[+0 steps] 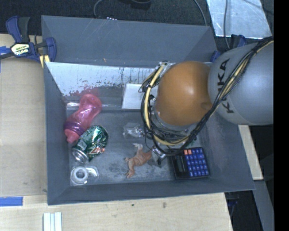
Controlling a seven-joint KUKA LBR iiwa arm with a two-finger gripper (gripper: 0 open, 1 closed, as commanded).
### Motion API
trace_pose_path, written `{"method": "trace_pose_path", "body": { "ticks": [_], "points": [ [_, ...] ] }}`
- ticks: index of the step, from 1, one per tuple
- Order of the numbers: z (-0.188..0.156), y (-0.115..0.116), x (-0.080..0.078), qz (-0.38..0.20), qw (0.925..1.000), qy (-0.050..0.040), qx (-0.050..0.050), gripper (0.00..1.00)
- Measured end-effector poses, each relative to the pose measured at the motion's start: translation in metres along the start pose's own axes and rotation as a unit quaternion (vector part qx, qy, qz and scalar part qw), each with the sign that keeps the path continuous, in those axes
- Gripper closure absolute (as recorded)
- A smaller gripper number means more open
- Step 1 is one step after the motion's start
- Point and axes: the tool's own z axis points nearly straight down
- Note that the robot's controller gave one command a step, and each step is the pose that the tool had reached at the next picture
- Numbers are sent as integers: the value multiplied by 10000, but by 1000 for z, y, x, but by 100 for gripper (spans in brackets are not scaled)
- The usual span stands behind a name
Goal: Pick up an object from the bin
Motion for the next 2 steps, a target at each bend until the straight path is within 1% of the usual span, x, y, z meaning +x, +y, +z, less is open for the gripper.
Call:
{"method": "trace_pose_path", "body": {
  "ticks": [1,2],
  "points": [
    [50,1,8,763,9971,-8,7,0],
    [67,-1,8,-1608,9870,-25,11,100]
  ]
}}
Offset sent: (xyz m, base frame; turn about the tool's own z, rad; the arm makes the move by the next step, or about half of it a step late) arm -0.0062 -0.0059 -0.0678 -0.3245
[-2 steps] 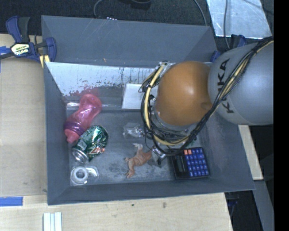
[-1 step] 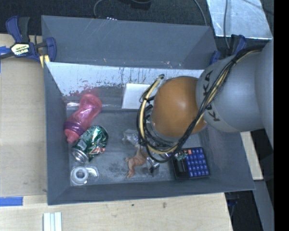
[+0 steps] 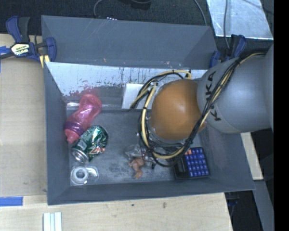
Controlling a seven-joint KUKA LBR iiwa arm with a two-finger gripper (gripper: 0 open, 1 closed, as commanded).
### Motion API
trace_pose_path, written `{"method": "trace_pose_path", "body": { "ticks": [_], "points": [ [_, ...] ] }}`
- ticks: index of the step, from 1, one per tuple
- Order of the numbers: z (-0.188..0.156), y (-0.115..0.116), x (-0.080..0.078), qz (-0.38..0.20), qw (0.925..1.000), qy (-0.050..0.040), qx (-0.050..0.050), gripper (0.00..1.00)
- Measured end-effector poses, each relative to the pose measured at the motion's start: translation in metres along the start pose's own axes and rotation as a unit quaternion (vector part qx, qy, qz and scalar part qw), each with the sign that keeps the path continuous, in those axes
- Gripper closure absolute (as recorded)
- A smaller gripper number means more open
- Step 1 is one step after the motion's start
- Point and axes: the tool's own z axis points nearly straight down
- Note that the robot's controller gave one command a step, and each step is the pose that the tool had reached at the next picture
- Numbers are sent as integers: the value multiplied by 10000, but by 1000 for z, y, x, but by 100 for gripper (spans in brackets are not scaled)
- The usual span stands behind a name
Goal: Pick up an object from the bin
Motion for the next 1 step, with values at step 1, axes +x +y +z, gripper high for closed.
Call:
{"method": "trace_pose_path", "body": {
  "ticks": [1],
  "points": [
    [1,0,0,5,10000,3,-5,100]
  ]
}}
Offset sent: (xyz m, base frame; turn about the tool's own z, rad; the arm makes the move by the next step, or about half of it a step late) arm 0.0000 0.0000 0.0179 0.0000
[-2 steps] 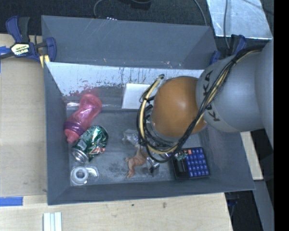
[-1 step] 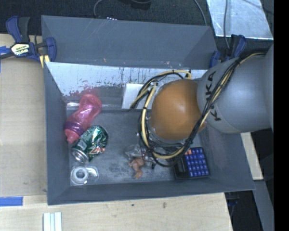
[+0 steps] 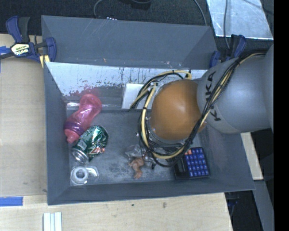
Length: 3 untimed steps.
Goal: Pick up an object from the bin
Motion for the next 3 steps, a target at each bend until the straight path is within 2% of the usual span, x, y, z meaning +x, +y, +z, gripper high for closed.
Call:
{"method": "trace_pose_path", "body": {
  "ticks": [2,3],
  "points": [
    [-12,2,1,6,10000,21,-28,100],
    [-33,2,1,10,10000,19,-30,100]
  ]
}}
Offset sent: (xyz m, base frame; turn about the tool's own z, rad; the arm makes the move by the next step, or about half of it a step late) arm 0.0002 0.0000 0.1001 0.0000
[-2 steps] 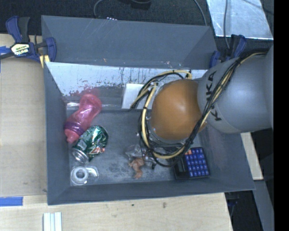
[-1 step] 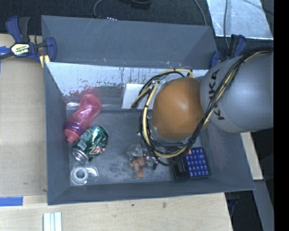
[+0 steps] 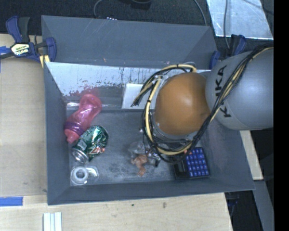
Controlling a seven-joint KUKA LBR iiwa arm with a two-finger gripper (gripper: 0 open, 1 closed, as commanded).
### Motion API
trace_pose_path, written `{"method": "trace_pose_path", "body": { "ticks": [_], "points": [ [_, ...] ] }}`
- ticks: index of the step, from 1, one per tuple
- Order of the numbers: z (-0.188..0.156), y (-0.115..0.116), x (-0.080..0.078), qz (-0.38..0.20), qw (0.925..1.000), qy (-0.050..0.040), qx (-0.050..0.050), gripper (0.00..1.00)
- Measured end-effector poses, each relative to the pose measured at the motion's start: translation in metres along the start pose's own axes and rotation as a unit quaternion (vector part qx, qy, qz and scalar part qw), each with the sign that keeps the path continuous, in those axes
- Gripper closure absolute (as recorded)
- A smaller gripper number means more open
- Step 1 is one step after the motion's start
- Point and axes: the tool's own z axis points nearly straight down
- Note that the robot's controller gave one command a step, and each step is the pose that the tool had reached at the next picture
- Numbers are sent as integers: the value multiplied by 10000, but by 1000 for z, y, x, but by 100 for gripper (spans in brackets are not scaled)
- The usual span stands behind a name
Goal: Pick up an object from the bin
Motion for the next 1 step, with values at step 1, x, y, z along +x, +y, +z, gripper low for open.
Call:
{"method": "trace_pose_path", "body": {
  "ticks": [1],
  "points": [
    [-15,-2,-1,4,10000,-26,33,100]
  ]
}}
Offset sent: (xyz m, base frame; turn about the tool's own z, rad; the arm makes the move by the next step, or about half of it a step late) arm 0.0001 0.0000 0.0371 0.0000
